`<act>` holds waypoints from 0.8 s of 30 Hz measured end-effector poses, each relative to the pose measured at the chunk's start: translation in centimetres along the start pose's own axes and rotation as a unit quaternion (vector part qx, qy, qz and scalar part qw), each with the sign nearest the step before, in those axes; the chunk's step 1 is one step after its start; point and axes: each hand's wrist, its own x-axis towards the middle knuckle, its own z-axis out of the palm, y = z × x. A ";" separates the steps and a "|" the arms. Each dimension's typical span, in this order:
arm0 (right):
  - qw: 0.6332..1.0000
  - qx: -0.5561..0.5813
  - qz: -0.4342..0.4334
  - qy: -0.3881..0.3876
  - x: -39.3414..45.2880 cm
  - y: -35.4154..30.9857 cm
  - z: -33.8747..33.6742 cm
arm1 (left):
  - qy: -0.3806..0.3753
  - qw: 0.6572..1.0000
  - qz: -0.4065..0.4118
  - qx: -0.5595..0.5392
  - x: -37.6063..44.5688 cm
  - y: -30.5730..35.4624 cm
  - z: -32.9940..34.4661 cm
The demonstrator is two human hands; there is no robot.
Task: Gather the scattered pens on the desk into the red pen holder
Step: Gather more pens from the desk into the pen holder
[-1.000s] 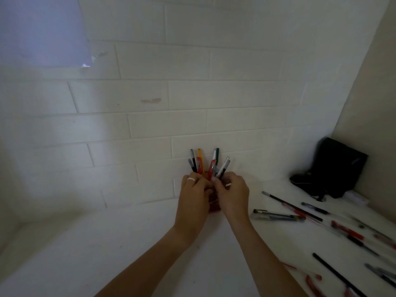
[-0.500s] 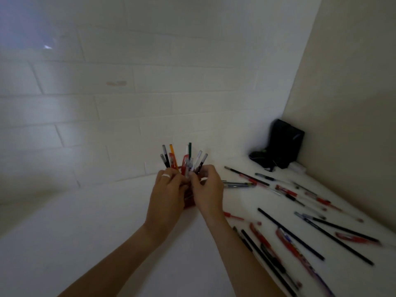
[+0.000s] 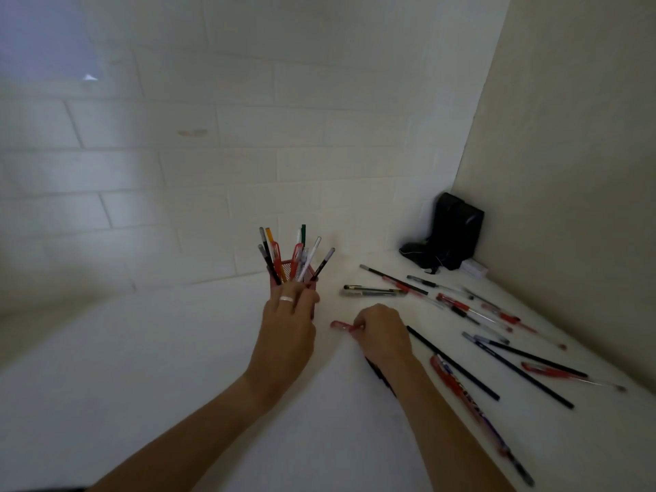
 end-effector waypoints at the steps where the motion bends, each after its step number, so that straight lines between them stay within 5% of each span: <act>1: 1.000 -0.007 -0.011 0.007 -0.1 0.1 0.2 | -0.010 1.000 0.006 -0.014 -0.4 0.5 0.4; 7: 0.992 0.061 -0.039 0.101 -0.2 -0.2 -0.7 | -0.128 0.986 -0.020 -0.102 -1.7 2.1 2.2; 10: 0.989 0.097 -0.019 0.113 -0.4 -0.3 -2.6 | -0.202 0.967 0.074 -0.137 -1.8 2.6 2.9; 13: 0.996 0.073 0.031 0.040 -0.9 0.3 -4.1 | -0.253 0.942 0.156 -0.156 -2.3 3.0 4.0; 16: 0.992 0.070 0.092 -0.050 -1.5 1.2 -4.3 | -0.266 0.942 0.154 -0.136 -2.5 3.2 4.3; 24: 0.987 0.063 0.081 -0.122 -4.2 0.5 -2.7 | -0.256 0.957 0.033 -0.130 -1.4 1.9 4.2</act>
